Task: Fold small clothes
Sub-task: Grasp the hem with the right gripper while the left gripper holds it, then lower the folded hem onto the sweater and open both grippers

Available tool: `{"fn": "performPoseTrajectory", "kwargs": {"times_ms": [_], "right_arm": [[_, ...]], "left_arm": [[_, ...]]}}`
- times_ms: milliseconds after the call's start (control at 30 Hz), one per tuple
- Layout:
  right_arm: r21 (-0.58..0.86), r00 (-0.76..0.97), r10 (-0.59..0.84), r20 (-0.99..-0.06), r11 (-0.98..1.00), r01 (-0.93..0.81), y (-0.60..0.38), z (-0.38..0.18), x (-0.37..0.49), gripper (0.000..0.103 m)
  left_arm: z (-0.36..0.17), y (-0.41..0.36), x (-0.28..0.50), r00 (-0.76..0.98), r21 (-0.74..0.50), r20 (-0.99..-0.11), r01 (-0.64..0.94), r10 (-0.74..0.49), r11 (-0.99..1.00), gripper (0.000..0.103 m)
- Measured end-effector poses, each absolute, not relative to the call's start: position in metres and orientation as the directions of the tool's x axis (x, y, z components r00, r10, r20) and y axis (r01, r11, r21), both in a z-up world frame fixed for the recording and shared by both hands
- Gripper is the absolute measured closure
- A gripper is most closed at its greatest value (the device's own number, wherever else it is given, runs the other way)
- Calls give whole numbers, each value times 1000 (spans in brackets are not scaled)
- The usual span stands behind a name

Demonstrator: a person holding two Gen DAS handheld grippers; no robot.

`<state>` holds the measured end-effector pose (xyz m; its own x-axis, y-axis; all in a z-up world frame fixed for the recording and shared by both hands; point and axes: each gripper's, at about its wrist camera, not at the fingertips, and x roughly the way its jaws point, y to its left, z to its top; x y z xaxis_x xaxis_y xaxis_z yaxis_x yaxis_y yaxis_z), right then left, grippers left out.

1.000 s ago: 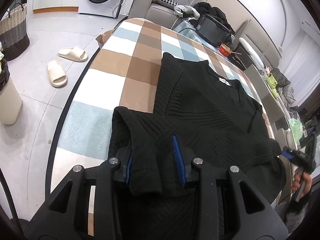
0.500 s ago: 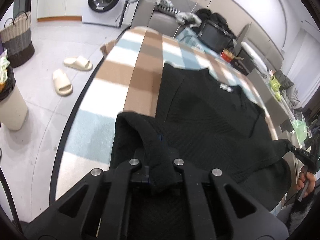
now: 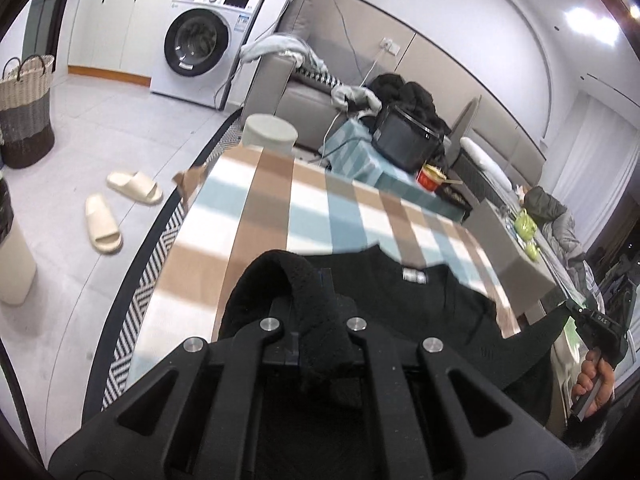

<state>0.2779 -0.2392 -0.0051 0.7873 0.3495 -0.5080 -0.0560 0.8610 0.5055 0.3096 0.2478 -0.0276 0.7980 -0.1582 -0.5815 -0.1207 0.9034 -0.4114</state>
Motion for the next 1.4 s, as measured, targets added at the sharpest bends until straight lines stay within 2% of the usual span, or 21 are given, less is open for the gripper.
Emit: {"fn": "performPoseTrajectory", "kwargs": {"times_ms": [233,300,333,367,400,467,500,667,800,967,1033,1100,1200,1267,1333,1400], "right_arm": [[493,822,274,-499,870,9,-234,5,348,97],[476,813,250,-525,879,38,-232,-3,373,95],[460,789,237,-567,886,64,-231,-12,391,86],[454,764,233,-602,887,87,-231,-20,401,82],[463,745,236,-623,880,109,-234,-28,408,78],[483,718,257,-647,867,125,-238,-40,411,71],[471,714,254,-652,874,120,-237,-43,409,65],[399,640,271,-719,915,60,-225,-59,393,61],[474,542,394,-742,881,9,-207,-84,385,58],[543,487,470,-736,839,11,-184,-107,396,56],[553,486,478,-732,833,13,-178,-109,404,48],[549,493,463,-737,835,37,-173,-110,418,45],[600,562,496,-663,800,3,-167,-97,435,45],[686,659,531,-533,727,-30,-172,-80,443,45],[688,730,497,-470,724,-50,-177,-64,439,44],[646,720,474,-507,762,-46,-177,-56,434,44]], "left_arm": [[-33,266,380,793,-438,-591,-162,-148,884,101],[-54,274,408,739,-430,-660,-226,-134,874,97],[-65,278,415,713,-421,-691,-259,-122,869,88],[-75,282,422,684,-408,-722,-300,-104,862,75],[-82,287,423,680,-411,-727,-324,-92,852,70],[-90,297,417,688,-424,-722,-354,-75,833,49],[-93,300,414,686,-429,-724,-361,-75,828,46],[-92,299,393,676,-398,-733,-336,-75,854,46],[-96,282,376,633,-416,-755,-265,-169,870,46],[-107,245,378,560,-450,-775,-162,-293,878,46],[-108,233,376,552,-443,-778,-143,-301,885,46],[-107,224,374,547,-441,-778,-124,-309,889,46],[-103,218,367,558,-447,-767,-111,-317,888,46],[-101,218,361,559,-439,-770,-113,-308,891,46],[-100,222,355,566,-435,-768,-117,-300,893,45],[-100,226,346,570,-407,-778,-135,-266,903,45]]}}
